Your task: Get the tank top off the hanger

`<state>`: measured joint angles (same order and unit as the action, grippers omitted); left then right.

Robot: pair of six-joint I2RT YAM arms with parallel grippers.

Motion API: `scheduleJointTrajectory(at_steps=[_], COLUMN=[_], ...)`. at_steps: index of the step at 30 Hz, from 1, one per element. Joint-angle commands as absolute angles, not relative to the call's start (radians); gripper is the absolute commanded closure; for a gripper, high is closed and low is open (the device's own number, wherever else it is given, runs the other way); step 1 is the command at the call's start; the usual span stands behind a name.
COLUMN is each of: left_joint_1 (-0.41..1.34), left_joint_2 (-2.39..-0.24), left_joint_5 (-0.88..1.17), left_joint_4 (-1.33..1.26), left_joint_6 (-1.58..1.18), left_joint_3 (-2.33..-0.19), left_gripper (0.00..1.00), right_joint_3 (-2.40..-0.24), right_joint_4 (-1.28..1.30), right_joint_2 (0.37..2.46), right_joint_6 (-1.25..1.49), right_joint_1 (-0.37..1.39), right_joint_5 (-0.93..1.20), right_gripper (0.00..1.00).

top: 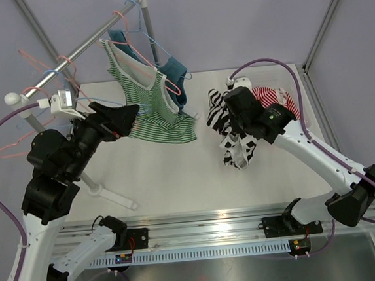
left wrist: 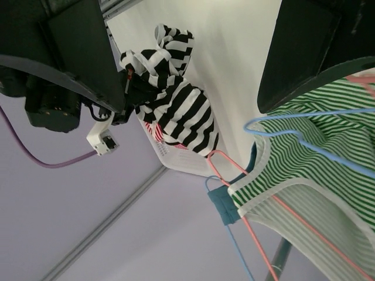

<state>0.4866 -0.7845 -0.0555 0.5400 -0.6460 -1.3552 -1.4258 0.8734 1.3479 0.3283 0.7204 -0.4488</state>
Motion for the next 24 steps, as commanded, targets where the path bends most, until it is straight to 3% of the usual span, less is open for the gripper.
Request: scheduleJointTrajectory(at_steps=[1,6,11,18,24], left_joint_1=[0.483,0.483,0.483,0.500,0.512], left_joint_2=[-0.781,-0.801,-0.830,-0.900,-0.948], left_joint_5=[0.171,0.325,0.356,0.171,-0.029], left_joint_4=[0.392,0.299,0.262,0.340,0.435], left_joint_6=[-0.591,-0.603,-0.592,-0.549,-0.509], left_joint_3=[-1.335,-1.315,-1.321,-1.442,-1.552], left_gripper=[0.01,0.01,0.01,0.01,0.01], right_joint_3=[-1.494,-1.626,-1.747,-1.714,-1.700], right_joint_4=[0.893,0.887,0.852,0.638,0.618], right_joint_2=[1.319,1.347,1.422,1.561,1.824], right_joint_6=[0.272,0.206,0.163,0.041,0.103], right_joint_1=[0.652,0.511,0.352,0.206,0.095], right_joint_5=[-0.511,-0.514,-0.488,-0.465,-0.236], right_gripper=[1.00,1.00,1.00,1.00,1.00])
